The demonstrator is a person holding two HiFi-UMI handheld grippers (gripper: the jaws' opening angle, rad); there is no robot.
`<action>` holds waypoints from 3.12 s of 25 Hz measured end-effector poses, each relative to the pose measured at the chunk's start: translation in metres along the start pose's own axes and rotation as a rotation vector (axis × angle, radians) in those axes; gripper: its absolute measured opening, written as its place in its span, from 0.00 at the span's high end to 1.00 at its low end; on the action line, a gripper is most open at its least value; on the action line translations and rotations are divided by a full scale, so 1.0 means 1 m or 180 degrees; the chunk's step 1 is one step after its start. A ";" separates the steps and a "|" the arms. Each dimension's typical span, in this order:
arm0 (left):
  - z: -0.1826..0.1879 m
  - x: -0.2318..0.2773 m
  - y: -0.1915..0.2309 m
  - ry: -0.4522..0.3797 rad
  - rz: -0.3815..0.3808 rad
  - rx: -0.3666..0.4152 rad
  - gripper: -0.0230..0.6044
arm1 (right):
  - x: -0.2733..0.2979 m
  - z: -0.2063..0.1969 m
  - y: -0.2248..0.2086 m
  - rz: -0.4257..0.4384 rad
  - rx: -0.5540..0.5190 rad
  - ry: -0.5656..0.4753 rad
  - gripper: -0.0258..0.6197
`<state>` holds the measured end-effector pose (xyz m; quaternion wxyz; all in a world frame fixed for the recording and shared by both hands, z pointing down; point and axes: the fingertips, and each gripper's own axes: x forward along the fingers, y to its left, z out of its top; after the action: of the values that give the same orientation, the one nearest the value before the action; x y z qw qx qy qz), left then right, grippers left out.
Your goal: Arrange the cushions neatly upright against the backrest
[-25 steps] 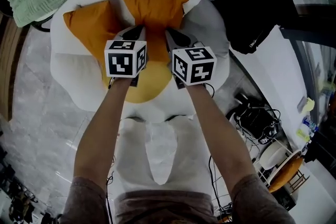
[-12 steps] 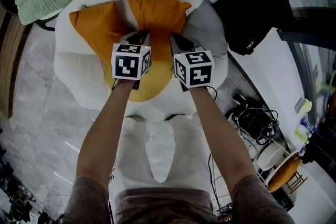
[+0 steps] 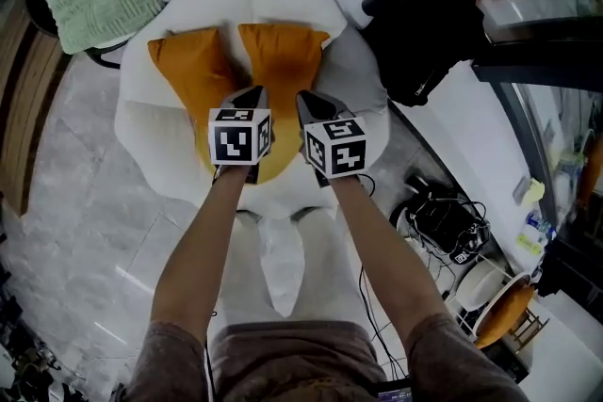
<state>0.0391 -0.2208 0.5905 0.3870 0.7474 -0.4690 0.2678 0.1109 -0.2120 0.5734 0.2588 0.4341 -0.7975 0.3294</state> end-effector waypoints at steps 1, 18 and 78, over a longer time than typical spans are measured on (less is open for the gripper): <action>0.002 -0.010 -0.005 -0.0004 -0.0002 -0.0039 0.95 | -0.008 0.004 0.005 0.0011 0.0019 -0.0007 0.93; 0.037 -0.157 -0.062 -0.0132 0.0004 -0.0194 0.95 | -0.121 0.062 0.077 0.0222 0.0053 -0.0107 0.93; 0.103 -0.445 -0.207 -0.1528 -0.1284 0.0960 0.96 | -0.407 0.171 0.268 0.1718 -0.1623 -0.1451 0.93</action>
<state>0.0450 -0.0329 0.1258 0.1959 0.9155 -0.3446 0.0688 0.0570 -0.0192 0.0977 0.0796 0.1939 -0.9750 0.0735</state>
